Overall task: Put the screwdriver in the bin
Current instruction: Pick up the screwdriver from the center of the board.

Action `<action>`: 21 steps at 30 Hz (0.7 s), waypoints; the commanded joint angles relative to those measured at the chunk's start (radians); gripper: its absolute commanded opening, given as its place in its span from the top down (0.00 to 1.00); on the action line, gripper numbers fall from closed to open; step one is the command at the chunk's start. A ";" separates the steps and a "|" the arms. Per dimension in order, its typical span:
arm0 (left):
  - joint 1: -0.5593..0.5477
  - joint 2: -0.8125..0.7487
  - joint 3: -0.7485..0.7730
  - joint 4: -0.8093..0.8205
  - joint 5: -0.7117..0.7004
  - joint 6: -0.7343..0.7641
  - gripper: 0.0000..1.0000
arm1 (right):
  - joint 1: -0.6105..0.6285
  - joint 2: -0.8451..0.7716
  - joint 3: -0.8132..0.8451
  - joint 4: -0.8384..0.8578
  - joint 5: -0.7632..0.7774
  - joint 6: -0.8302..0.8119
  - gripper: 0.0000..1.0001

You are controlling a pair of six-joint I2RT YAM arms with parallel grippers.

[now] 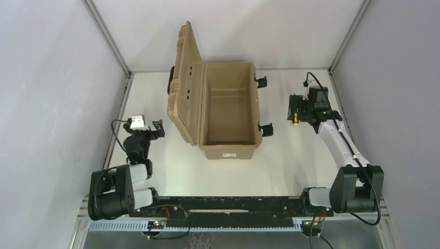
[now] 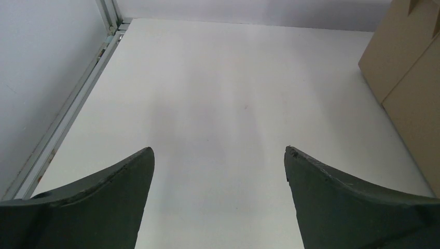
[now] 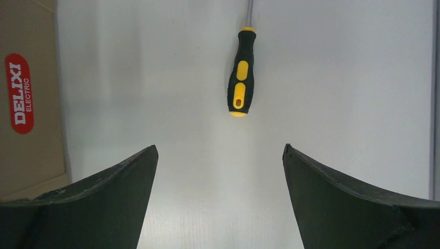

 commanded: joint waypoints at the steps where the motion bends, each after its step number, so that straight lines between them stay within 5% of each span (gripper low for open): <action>1: -0.004 0.002 -0.018 0.102 0.000 -0.009 0.00 | -0.005 -0.007 0.011 -0.001 0.057 -0.016 0.00; 9: -0.004 0.002 -0.019 0.100 0.001 -0.008 0.00 | 0.003 0.005 0.026 -0.020 0.074 -0.029 0.00; 21: -0.004 0.002 -0.018 0.101 0.000 -0.009 0.00 | -0.002 0.214 0.256 -0.209 0.033 -0.029 0.01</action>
